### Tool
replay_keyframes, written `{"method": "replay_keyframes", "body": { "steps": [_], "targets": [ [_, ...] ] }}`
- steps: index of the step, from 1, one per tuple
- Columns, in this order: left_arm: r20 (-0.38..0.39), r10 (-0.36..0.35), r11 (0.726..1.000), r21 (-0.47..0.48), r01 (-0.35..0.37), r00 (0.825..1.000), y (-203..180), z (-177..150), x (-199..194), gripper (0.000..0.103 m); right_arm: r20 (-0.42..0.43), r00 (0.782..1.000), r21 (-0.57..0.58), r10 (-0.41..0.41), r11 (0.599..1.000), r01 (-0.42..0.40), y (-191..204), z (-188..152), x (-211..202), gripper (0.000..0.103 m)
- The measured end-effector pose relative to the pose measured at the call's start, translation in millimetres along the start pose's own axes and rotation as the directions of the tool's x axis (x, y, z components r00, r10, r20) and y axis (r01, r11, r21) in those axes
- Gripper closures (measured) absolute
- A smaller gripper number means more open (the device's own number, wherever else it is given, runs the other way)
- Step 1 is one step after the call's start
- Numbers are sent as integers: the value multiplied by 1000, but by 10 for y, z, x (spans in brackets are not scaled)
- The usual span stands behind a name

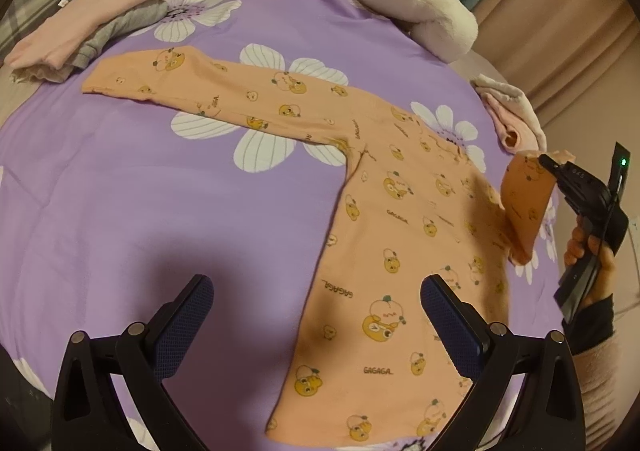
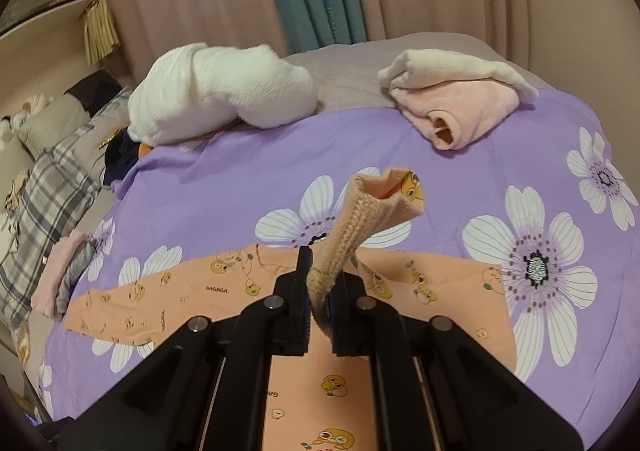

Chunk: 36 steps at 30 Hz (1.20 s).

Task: Fold small clothes
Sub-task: 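Lift the held sleeve and fold it across the shirt body with the right gripper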

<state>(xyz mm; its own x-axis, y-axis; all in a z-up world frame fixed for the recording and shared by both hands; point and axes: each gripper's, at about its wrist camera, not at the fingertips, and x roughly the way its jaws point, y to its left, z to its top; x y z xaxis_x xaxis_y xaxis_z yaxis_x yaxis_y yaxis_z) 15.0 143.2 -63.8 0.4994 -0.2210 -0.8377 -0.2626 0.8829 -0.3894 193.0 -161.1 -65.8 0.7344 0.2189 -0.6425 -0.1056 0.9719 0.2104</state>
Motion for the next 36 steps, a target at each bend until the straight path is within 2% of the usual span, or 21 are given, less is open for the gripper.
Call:
{"method": "replay_keyframes", "body": {
  "steps": [19, 29, 36],
  "targets": [
    [-8, -5, 1000, -6, 5, 1000, 33, 38, 28, 1, -48, 999, -100, 10, 995, -14, 462, -144, 202, 96],
    [-25, 5, 1000, -11, -5, 1000, 40, 53, 111, 1, -86, 995, -145, 49, 987, -61, 780, -269, 411, 96],
    [-47, 14, 1000, -22, -15, 999, 87, 56, 198, 1, -150, 988, -261, -32, 965, -8, 1029, -538, 734, 93]
  ]
}}
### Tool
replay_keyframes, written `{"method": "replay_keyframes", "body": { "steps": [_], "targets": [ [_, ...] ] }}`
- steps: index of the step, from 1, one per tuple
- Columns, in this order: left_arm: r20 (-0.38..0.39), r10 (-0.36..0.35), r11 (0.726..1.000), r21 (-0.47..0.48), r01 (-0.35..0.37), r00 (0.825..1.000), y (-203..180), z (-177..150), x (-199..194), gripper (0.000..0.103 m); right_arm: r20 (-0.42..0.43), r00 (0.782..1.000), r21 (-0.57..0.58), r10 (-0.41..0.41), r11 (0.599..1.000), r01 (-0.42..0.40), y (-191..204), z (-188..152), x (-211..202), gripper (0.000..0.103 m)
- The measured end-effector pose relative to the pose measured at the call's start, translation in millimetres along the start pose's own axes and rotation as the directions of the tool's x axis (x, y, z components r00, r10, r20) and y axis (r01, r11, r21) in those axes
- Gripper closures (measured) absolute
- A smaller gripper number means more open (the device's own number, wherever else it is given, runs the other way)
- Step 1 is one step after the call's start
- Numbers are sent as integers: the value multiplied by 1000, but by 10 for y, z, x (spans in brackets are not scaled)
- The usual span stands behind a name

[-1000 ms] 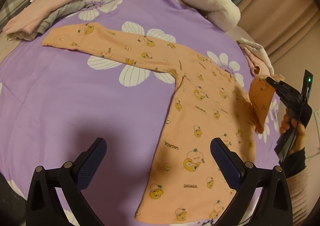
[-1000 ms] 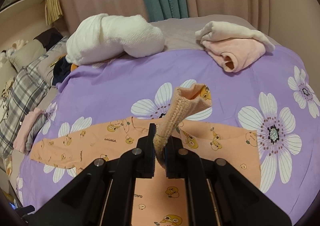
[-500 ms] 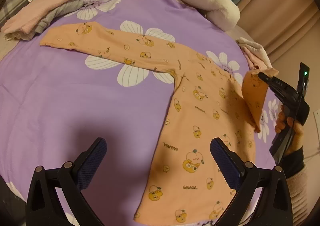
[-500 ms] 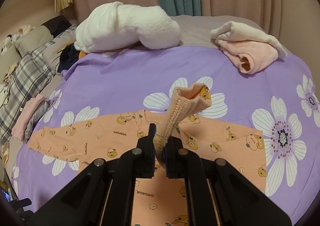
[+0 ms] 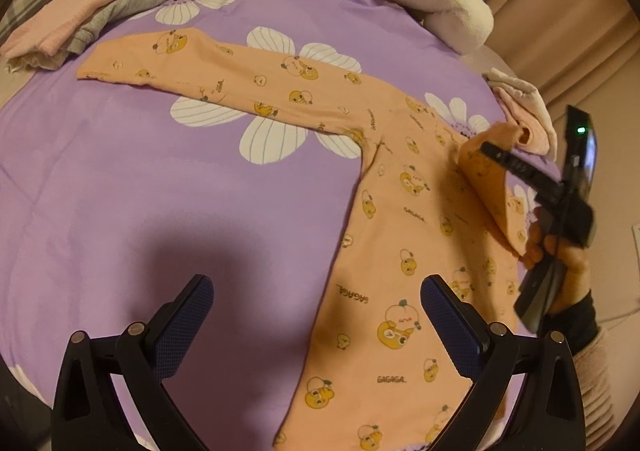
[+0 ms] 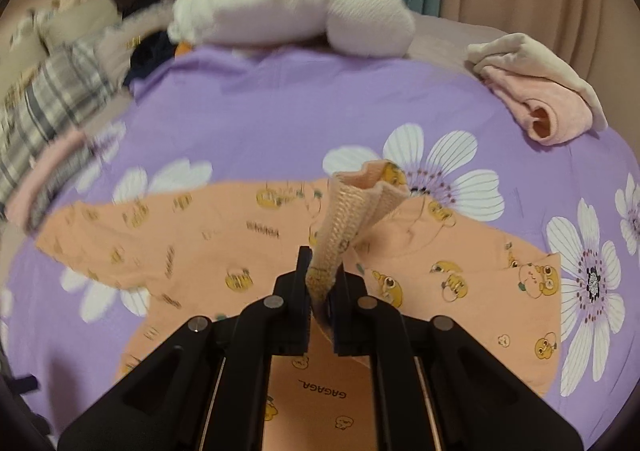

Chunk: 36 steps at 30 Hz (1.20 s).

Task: Fold small clothes
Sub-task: 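Lift the held sleeve and fold it across the shirt body with the right gripper, then open the right gripper and release the sleeve onto the shirt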

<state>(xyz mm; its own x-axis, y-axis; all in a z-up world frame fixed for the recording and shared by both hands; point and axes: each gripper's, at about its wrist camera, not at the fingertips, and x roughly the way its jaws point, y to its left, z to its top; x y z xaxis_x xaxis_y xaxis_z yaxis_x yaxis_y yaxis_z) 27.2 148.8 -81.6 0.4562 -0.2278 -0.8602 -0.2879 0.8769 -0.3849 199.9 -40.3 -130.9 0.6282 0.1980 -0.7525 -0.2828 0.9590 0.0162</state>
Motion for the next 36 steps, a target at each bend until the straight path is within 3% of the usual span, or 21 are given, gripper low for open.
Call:
{"method": "replay_keyframes", "body": {
  "steps": [4, 6, 9, 12, 15, 18, 20, 22, 24, 25, 28, 31, 35, 36],
  "targets": [
    [-8, 7, 1000, 4, -7, 1000, -15, 7, 38, 1, -87, 993, -145, -82, 987, 69, 201, -177, 218, 91],
    [-12, 7, 1000, 5, -7, 1000, -33, 10, 54, 1, -107, 986, -250, -128, 963, 98, 322, -278, 280, 79],
    [-17, 7, 1000, 12, -7, 1000, -69, 6, 77, 1, -67, 981, -454, -180, 881, 131, 573, -451, 266, 67],
    [-23, 7, 1000, 22, -7, 1000, -124, 6, 100, 1, -19, 986, -564, -164, 817, 125, 742, -569, 148, 56],
    [-25, 10, 999, 30, -9, 1000, -170, 5, 123, 1, 27, 994, -623, -103, 776, 97, 793, -652, -82, 55],
    [-31, -1, 999, 36, 3, 1000, -224, 39, 170, 1, 12, 1000, -536, 24, 844, -14, 561, -664, -389, 51],
    [-32, -4, 999, 41, 6, 999, -267, 66, 201, 1, 1, 994, -403, 105, 910, -96, 216, -642, -552, 49],
    [-30, -19, 998, 56, 21, 999, -374, 135, 245, 1, -11, 990, -230, 137, 964, -136, -237, -665, -624, 49],
    [-25, -30, 996, 85, 32, 999, -510, 201, 280, 1, -19, 990, -85, 141, 986, -142, -621, -724, -638, 49],
    [-22, -42, 994, 101, 44, 999, -574, 229, 298, 1, -24, 990, 1, 140, 990, -140, -863, -778, -646, 50],
    [-30, -107, 983, 146, 110, 994, -836, 367, 399, 1, -26, 993, 148, 116, 983, -111, -1280, -970, -673, 64],
    [-39, -184, 971, 145, 188, 982, -1061, 517, 526, 1, -17, 994, 233, 110, 967, -103, -1478, -1105, -723, 74],
    [-15, -217, 964, 156, 216, 976, -1298, 690, 714, 5, 19, 993, 298, 120, 947, -120, -1579, -1159, -732, 77],
    [-25, -251, 956, 148, 252, 968, -1351, 747, 802, 7, 25, 992, 306, 127, 943, -128, -1599, -1147, -721, 78]
  ]
}}
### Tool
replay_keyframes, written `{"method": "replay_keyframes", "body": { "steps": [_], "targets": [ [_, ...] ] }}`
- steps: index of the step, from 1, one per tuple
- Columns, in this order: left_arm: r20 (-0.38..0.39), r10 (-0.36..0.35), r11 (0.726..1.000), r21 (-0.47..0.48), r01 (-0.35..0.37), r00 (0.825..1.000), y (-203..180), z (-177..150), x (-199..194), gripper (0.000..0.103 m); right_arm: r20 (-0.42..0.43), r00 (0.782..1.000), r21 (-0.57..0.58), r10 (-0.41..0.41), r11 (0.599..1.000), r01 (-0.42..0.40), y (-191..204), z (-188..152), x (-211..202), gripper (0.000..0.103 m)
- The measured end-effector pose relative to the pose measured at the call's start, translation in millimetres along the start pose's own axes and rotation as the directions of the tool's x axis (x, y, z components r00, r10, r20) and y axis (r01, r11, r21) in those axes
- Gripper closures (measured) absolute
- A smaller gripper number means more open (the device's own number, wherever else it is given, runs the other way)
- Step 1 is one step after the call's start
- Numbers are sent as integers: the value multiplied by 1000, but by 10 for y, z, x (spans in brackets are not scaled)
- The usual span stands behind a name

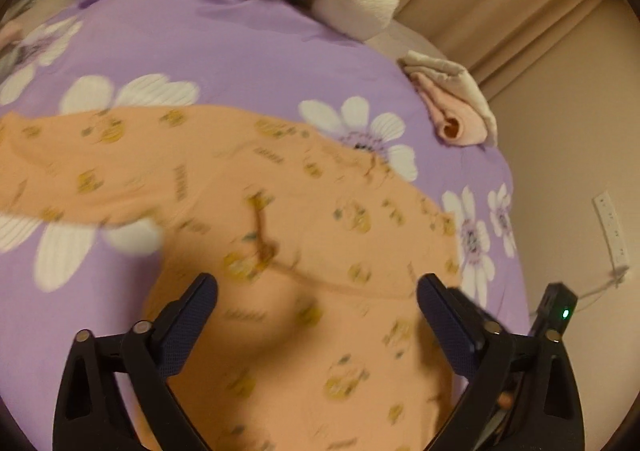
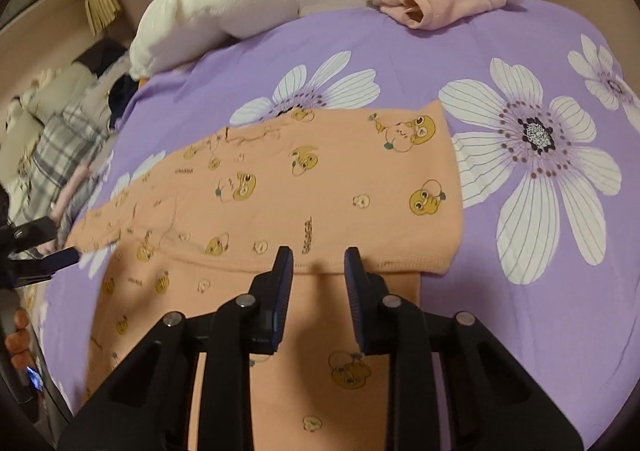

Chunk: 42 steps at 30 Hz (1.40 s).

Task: Fold small clothes
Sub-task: 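Open the right gripper and release the sleeve onto the shirt, then grasp the cuff of the other peach sleeve with the left gripper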

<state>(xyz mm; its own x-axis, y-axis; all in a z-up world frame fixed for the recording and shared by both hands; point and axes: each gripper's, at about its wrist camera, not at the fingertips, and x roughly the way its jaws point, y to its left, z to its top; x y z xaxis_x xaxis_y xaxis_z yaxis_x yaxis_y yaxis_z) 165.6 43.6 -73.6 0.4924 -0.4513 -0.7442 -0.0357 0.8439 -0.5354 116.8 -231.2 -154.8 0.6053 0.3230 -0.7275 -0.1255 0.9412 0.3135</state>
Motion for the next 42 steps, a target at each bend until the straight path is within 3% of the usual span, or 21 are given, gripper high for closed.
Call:
{"method": "replay_keyframes", "body": {
  "steps": [4, 8, 10, 13, 16, 20, 24, 29, 35, 42],
  "targets": [
    [-43, -106, 992, -70, 102, 993, 35, 101, 276, 24, 9, 999, 30, 45, 999, -46, 25, 66, 80, 79],
    [-62, -140, 986, -101, 133, 988, 73, 109, 462, 30, 9, 997, 44, 79, 996, -79, -5, 111, 141, 79],
    [-71, -125, 986, -121, 116, 990, 137, 98, 542, 30, 3, 996, 57, 87, 995, -87, -53, 117, 173, 79],
    [-110, -49, 990, -133, 34, 993, 253, 43, 673, 30, -21, 997, 83, 80, 993, -78, -139, 89, 236, 79],
    [-119, -29, 990, -139, 12, 992, 339, 1, 723, 30, -55, 996, 114, 66, 992, -60, -244, 52, 298, 79],
    [-127, -43, 986, -164, 22, 991, 401, -2, 648, 30, -88, 994, 141, 64, 989, -51, -305, 1, 331, 81],
    [-106, -69, 980, -191, 48, 992, 505, -74, 390, 30, -71, 995, 122, 63, 991, -54, -231, -16, 191, 76],
    [-6, -97, 964, -249, 93, 995, 874, -214, -161, 30, -17, 997, 30, 71, 997, -71, -25, -112, -135, 76],
    [140, -9, 906, -418, 67, 990, 1718, -308, -835, 30, 18, 989, 24, 145, 989, -145, 161, -292, -385, 68],
    [280, 54, 791, -597, 130, 958, 2649, -396, -1358, 30, -5, 986, 31, 169, 985, -168, 372, -503, -398, 68]
  ]
}}
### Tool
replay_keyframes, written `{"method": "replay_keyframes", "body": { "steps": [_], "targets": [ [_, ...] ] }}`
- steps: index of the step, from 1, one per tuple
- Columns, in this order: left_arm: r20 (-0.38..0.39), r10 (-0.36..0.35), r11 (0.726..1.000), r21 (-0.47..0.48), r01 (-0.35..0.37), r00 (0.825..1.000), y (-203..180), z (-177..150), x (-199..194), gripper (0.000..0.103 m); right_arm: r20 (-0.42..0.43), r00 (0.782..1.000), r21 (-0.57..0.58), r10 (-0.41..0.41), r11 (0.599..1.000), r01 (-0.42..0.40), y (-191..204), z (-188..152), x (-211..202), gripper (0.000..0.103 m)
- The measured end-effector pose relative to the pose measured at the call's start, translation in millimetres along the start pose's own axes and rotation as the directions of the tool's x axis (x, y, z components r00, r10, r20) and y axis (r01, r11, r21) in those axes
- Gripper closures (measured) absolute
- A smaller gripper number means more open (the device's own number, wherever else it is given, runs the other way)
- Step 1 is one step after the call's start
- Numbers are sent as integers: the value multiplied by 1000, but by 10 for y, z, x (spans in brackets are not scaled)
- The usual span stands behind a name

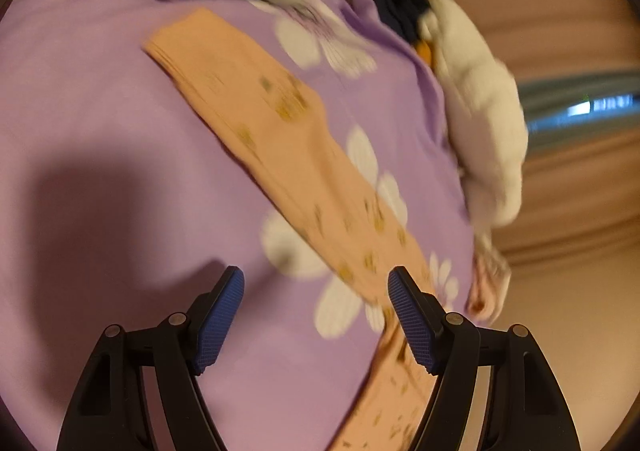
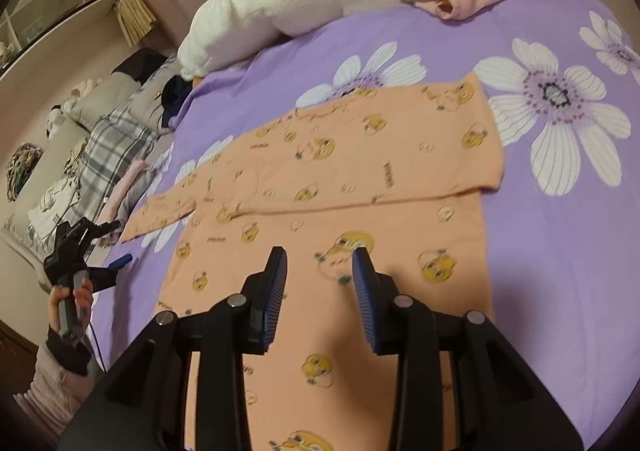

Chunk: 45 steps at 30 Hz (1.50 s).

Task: Fold small clothes
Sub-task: 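Grasp the cuff of the other peach sleeve with the left gripper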

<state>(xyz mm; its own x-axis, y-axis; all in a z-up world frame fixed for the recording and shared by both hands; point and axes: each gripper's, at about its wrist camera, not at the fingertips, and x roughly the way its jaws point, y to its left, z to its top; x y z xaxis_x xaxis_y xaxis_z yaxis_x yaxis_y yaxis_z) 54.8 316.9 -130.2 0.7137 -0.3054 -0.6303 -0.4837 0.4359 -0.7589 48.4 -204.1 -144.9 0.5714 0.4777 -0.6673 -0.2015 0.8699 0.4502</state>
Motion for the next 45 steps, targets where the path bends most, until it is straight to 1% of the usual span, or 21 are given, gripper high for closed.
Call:
{"method": "replay_keyframes", "body": {
  "steps": [2, 3, 4, 9, 13, 15, 23, 28, 29, 30, 31, 32, 33, 34, 36, 38, 40, 42, 43, 45],
  "targets": [
    [24, -17, 999, -35, 18, 1000, 83, 110, -51, 30, -8, 1000, 13, 14, 1000, -14, 22, -30, 22, 68],
    [37, -39, 997, -57, 41, 999, 148, 189, -75, 29, -10, 1000, 15, 16, 1000, -16, 36, -38, 26, 68],
    [49, -47, 996, -75, 51, 998, 192, 255, -95, 30, -11, 1000, 15, 14, 1000, -14, 51, -42, 33, 68],
    [68, -89, 987, -128, 98, 994, 326, 477, -73, 29, -16, 1000, 5, 8, 1000, -8, 125, -41, 41, 68],
    [70, -76, 978, -190, 88, 995, 469, 578, 67, 30, -29, 1000, -16, 0, 1000, -1, 170, -42, 71, 68],
    [100, -96, 972, -205, 115, 990, 530, 623, 53, 30, -35, 999, -22, -1, 1000, 0, 182, -43, 81, 68],
    [170, -93, 965, -226, 130, 981, 546, 875, 114, 30, -47, 999, -21, -23, 1000, 22, 179, -58, 122, 68],
    [202, -57, 962, -252, 108, 978, 543, 967, 138, 30, -68, 997, -25, -31, 999, 29, 201, -85, 185, 68],
    [206, -55, 961, -253, 108, 977, 525, 980, 153, 33, -71, 997, -25, -32, 999, 30, 206, -92, 194, 68],
    [208, -34, 965, -249, 87, 977, 521, 982, 147, 45, -74, 997, -25, -33, 999, 31, 209, -95, 201, 68],
    [196, -5, 969, -241, 54, 981, 520, 983, 158, 61, -75, 997, -26, -32, 999, 30, 215, -100, 204, 68],
    [182, 15, 971, -236, 29, 983, 523, 982, 176, 71, -76, 997, -29, -32, 999, 30, 223, -107, 201, 68],
    [163, 48, 973, -232, -9, 985, 532, 983, 200, 89, -75, 997, -32, -32, 999, 29, 229, -110, 198, 68],
    [143, 79, 972, -229, -45, 987, 560, 972, 210, 95, -75, 997, -36, -32, 999, 30, 236, -111, 192, 68],
    [149, 87, 974, -221, -53, 985, 562, 944, 162, 95, -75, 997, -40, -35, 999, 32, 242, -113, 182, 68],
    [155, 115, 980, -180, -86, 981, 479, 916, 103, 97, -75, 997, -39, -35, 999, 32, 245, -115, 173, 68],
    [168, 122, 988, -111, -105, 978, 302, 887, 22, 98, -73, 997, -40, -34, 999, 31, 252, -116, 171, 68],
    [179, 110, 993, -50, -102, 978, 104, 851, -48, 98, -71, 997, -40, -30, 999, 27, 266, -121, 161, 68],
    [183, 104, 994, 3, -106, 978, -66, 808, -97, 99, -69, 997, -42, -26, 999, 23, 274, -123, 154, 68],
    [189, 104, 990, 77, -121, 976, -302, 746, -124, 98, -63, 998, -43, -20, 999, 18, 283, -134, 138, 68]
  ]
}}
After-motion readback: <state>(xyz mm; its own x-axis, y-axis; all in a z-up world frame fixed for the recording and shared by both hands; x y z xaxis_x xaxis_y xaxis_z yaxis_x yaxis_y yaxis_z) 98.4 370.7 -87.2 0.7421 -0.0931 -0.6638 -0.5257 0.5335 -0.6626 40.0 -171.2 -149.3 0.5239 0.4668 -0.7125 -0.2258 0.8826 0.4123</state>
